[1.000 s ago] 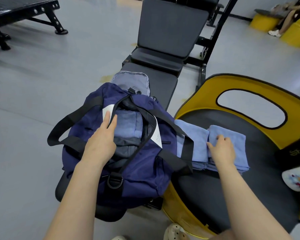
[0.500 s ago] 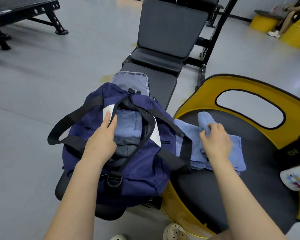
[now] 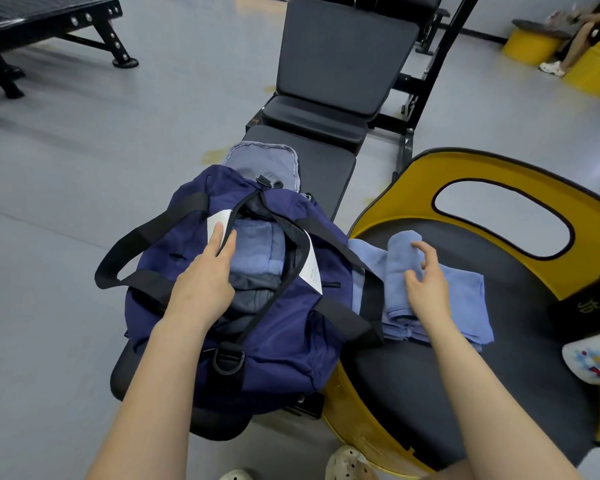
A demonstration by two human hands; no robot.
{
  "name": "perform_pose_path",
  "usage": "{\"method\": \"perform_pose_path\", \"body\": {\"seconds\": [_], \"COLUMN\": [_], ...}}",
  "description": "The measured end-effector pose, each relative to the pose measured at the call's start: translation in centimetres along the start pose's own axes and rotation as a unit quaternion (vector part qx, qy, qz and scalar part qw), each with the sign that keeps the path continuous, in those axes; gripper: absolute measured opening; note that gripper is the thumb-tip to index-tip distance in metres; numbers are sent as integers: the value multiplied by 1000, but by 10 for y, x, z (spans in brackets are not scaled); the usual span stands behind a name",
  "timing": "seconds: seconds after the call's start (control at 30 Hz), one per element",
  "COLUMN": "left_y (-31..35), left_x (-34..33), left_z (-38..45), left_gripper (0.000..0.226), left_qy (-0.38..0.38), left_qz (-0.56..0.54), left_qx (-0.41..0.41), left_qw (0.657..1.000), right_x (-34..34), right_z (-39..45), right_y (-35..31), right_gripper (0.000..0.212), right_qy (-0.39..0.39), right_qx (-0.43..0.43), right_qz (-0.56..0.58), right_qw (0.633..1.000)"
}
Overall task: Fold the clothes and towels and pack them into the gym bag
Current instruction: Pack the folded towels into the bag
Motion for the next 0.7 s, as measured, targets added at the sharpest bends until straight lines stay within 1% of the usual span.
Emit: {"method": "perform_pose_path", "body": {"seconds": [0.07,0.17,0.2,0.3,0.43,0.53,0.63,0.7], "left_y": [0,0,1,1,2,2,2,2], "left_x": [-1,-2,-2,-3,-2,-2,-2,-2], "left_z": [1,1,1,2,1,1,1,0], "left_gripper": [85,84,84,84,85,85,84,84], "left_qy": [0,-2,-4,-5,-6,-5,-6,-5], "left_qz": [2,8,11,18,18,16,15,15], "left_qx": [-2,-2,-1,4,6,5,6,5], "left_qw": [1000,1000,1000,1000,1000,1000,1000,1000], "right_x": [2,1,0,1,4,5,3,2], "right_z": [5,8,8,8,11,10,9,10], "right_y": [14,24,25,31,44,46,44,48], "right_gripper": [49,36,34,42,39,39,48,65], "right_qy": [18,29,29,34,39,16,0,-2], "right_qx": [-17,-21,-23,-56,-106,-118,-130,-176], "right_qz": [-17,-32,-33,-10,-4,12,44,90], "right_qw": [1000,999,999,998,994,993,990,980]}}
Point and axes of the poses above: each hand's wrist, its own z-axis towards the middle knuckle, its own x-axis out of the back of the hand, y = z × x, the point moved 5 cm from there along z, towards the middle knuckle, and after that the axes turned 4 degrees about x, right-handed, at the moved point
